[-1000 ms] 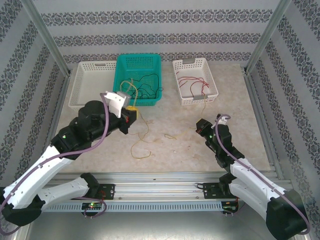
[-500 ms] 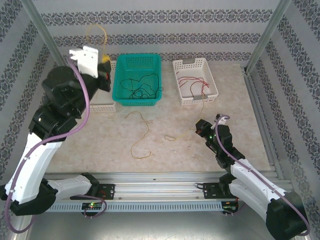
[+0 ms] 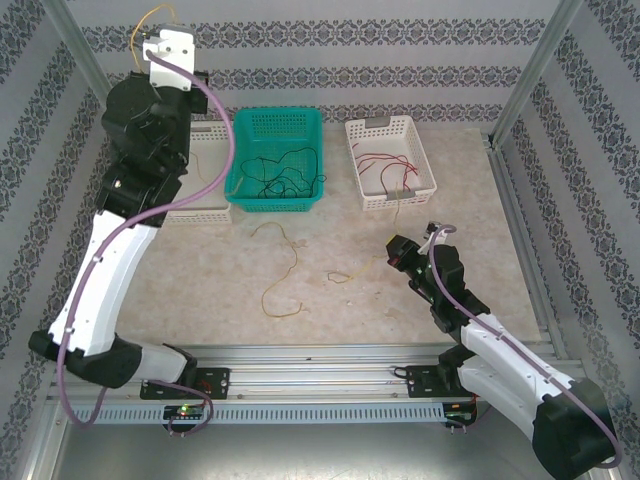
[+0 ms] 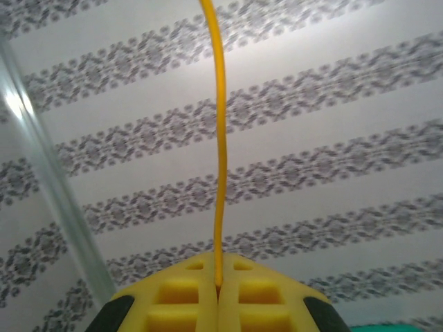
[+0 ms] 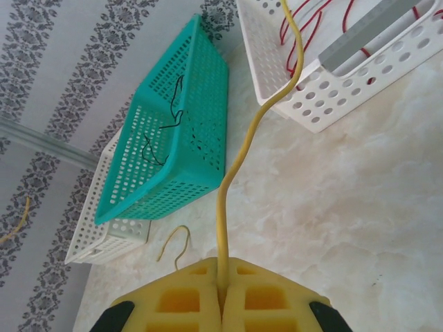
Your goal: Untangle the cables
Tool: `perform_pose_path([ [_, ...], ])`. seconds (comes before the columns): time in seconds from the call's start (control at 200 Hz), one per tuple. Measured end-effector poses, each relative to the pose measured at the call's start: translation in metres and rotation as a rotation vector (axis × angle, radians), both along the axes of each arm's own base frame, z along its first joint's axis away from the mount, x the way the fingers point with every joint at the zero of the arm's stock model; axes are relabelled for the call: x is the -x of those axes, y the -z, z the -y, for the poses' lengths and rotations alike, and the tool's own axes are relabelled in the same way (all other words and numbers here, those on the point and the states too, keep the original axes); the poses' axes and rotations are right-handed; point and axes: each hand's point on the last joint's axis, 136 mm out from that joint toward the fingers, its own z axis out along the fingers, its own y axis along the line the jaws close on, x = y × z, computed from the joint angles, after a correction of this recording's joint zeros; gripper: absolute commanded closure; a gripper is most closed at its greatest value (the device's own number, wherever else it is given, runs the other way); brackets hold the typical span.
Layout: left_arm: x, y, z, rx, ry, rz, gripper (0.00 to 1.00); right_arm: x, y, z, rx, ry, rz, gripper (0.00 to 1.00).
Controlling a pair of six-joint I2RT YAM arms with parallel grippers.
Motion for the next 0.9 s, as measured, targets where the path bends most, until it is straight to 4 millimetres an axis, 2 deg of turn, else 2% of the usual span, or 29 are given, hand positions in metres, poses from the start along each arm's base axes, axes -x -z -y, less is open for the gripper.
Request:
perform_pose_path([
  [0.15, -0.036, 0.021, -0.03, 0.011, -0.096, -0.026, 1.0, 0.001, 0.0, -0.003, 0.002, -0.02, 0.0, 1.0],
  [0.29, -0.061, 0.04, -0.058, 0.052, -0.155, -0.047, 1.0, 0.002, 0.0, -0.005, 0.013, -0.036, 0.004, 1.0],
  [0.43, -0.077, 0.055, -0.072, 0.084, -0.179, -0.052, 1.0, 0.002, -0.006, -0.008, 0.018, -0.056, 0.01, 1.0],
  [0.54, -0.092, 0.076, -0.076, 0.101, -0.179, -0.07, 1.0, 0.002, -0.013, -0.011, 0.016, -0.072, 0.026, 1.0],
  [0.64, -0.111, 0.102, -0.09, 0.117, -0.204, -0.101, 1.0, 0.003, -0.012, -0.016, 0.02, -0.098, 0.023, 1.0],
  [0.729, -0.133, 0.134, -0.106, 0.136, -0.236, -0.145, 1.0, 0.006, -0.009, -0.023, 0.021, -0.13, 0.014, 1.0],
  [0.899, -0.176, 0.223, -0.127, 0.154, -0.286, -0.299, 1.0, 0.012, -0.01, -0.031, 0.021, -0.18, 0.015, 1.0],
])
